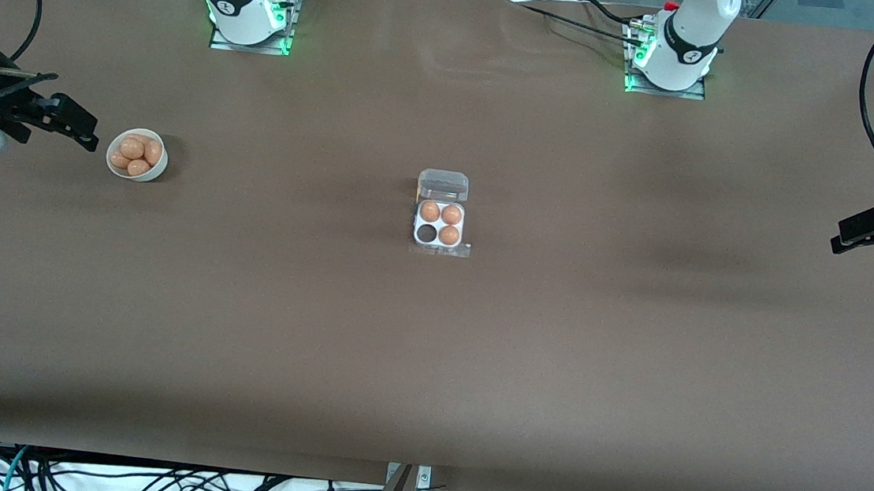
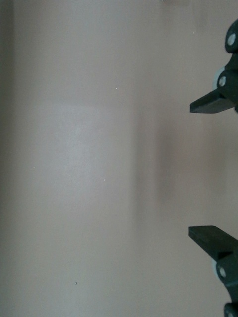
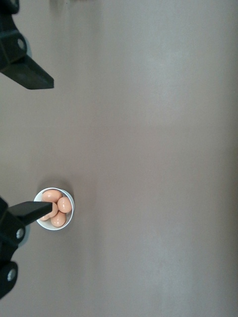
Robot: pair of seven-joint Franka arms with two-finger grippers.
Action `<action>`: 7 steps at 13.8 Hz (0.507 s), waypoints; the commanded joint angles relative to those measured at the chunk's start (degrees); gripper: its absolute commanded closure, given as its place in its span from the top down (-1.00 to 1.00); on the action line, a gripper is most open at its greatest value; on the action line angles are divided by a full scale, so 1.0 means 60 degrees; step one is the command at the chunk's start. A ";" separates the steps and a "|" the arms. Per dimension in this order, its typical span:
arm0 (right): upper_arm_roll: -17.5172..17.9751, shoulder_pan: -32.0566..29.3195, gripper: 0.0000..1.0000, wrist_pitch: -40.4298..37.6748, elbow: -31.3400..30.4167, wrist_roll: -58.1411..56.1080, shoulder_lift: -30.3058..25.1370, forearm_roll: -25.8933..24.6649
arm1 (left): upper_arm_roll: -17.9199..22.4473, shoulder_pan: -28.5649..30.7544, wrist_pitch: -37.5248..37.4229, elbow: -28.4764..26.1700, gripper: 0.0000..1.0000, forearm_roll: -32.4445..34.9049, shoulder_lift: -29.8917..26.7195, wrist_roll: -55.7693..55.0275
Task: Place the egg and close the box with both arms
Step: 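Move the right gripper over the white bowl of brown eggs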
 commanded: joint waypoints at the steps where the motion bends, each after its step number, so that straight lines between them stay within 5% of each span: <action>1: 0.0018 -0.0067 1.00 -0.0053 -0.0013 -0.0114 0.0243 -0.0056 | -0.0035 0.0071 -0.0094 0.0000 1.00 -0.0020 -0.0040 0.0195; 7: 0.0033 -0.0023 1.00 -0.0406 -0.0464 0.0032 0.1591 -0.1591 | -0.0050 0.0056 -0.0094 0.0000 1.00 -0.0035 -0.0040 0.0180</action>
